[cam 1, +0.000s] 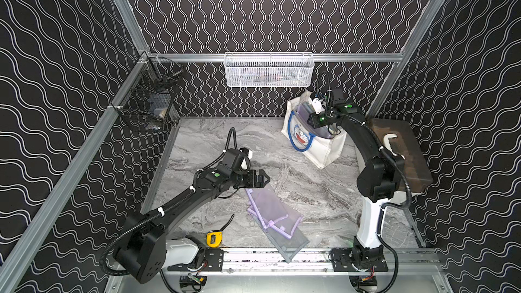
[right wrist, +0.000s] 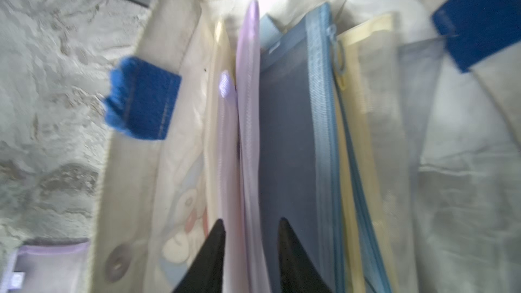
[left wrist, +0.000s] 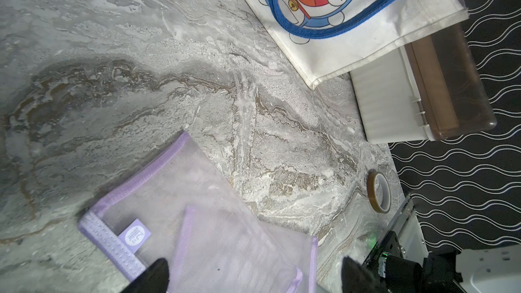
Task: Put the pencil pouch into the canvas bag
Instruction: Place the pencil pouch in the canvas bag, then pick up the pencil pouch.
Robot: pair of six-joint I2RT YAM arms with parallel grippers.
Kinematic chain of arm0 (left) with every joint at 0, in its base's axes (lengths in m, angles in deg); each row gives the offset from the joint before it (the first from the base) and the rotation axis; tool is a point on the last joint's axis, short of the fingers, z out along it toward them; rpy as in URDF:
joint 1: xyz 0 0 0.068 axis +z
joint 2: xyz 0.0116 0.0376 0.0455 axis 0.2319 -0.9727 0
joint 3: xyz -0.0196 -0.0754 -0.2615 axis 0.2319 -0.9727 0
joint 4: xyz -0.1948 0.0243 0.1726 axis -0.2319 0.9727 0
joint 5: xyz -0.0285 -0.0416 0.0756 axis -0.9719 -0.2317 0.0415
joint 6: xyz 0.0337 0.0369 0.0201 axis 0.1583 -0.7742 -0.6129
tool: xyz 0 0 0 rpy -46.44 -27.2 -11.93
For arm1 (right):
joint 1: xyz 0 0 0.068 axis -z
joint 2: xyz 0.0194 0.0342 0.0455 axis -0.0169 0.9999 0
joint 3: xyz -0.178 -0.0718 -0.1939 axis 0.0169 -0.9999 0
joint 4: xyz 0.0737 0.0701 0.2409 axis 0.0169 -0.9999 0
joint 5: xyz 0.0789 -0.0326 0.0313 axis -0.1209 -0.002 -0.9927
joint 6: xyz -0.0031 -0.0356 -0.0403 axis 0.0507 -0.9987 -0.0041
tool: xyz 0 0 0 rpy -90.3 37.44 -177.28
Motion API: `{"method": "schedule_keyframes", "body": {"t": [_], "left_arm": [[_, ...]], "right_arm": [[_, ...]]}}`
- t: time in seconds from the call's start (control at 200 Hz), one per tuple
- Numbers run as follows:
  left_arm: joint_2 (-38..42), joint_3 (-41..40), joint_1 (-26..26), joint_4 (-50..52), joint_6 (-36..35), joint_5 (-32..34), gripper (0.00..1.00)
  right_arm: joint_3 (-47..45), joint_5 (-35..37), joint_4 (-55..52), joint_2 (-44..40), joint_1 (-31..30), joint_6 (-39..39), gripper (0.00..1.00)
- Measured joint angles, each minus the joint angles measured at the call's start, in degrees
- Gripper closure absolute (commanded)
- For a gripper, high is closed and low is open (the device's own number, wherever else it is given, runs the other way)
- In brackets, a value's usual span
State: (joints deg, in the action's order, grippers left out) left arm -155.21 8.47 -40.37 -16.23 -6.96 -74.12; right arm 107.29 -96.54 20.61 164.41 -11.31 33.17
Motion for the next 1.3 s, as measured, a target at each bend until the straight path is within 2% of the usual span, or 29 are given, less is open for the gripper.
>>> {"method": "schedule_keyframes", "body": {"t": [0.145, 0.245, 0.32, 0.415, 0.565, 0.646, 0.741, 0.821, 1.006, 1.146, 1.301], "left_arm": [[0.83, -0.59, 0.0, 0.61, 0.02, 0.76, 0.01], [1.49, -2.32, 0.0, 1.18, 0.24, 1.25, 0.01], [1.84, -4.24, 0.09, 1.33, 0.68, 1.29, 0.02], [1.77, -6.73, 0.48, 1.38, 1.99, 1.09, 0.04], [0.72, -10.4, 1.95, 0.55, 4.46, 0.24, 0.11], [0.26, -12.37, 2.8, -0.24, 5.53, -0.55, 0.16], [-0.46, -13.9, 3.39, -1.79, 6.8, -1.38, 0.19], [-1.66, -14.88, 3.43, -3.82, 7.91, -2.27, 0.23], [-5.62, -15.43, 4.11, -8.35, 9.46, -3.72, 0.35], [-9.18, -14.82, 4.44, -11.37, 9.62, -4.85, 0.39], [-11.82, -13.38, 4.55, -13.53, 9.6, -5.73, 0.48]], "right_arm": [[1.97, 2.4, -0.68, -4.9, -0.11, 3.65, 0.37], [2.29, 4.07, -0.76, -8.76, -0.83, 7.08, 0.34], [-1.05, 3.48, -0.79, -12.26, -2.69, 9.62, 0.32], [-10.45, 0.87, -0.13, -17.44, -6.47, 13.64, 0.31], [-31.76, -4.79, 3.13, -23.98, -15.63, 21.33, 0.3], [-43.3, -10.19, 7.08, -25.29, -18.71, 27.1, 0.3], [-52.89, -14.1, 12.7, -24.92, -20.02, 33.86, 0.3], [-56.41, -17.16, 16.92, -22.64, -20.74, 37.86, 0.3], [-56.59, -21.84, 24.65, -15.37, -20.68, 41.64, 0.31], [-55.91, -25.05, 28.13, -9.38, -21.05, 43.41, 0.33], [-54.77, -28.0, 31.52, -6.69, -21.77, 44.63, 0.35]]}}
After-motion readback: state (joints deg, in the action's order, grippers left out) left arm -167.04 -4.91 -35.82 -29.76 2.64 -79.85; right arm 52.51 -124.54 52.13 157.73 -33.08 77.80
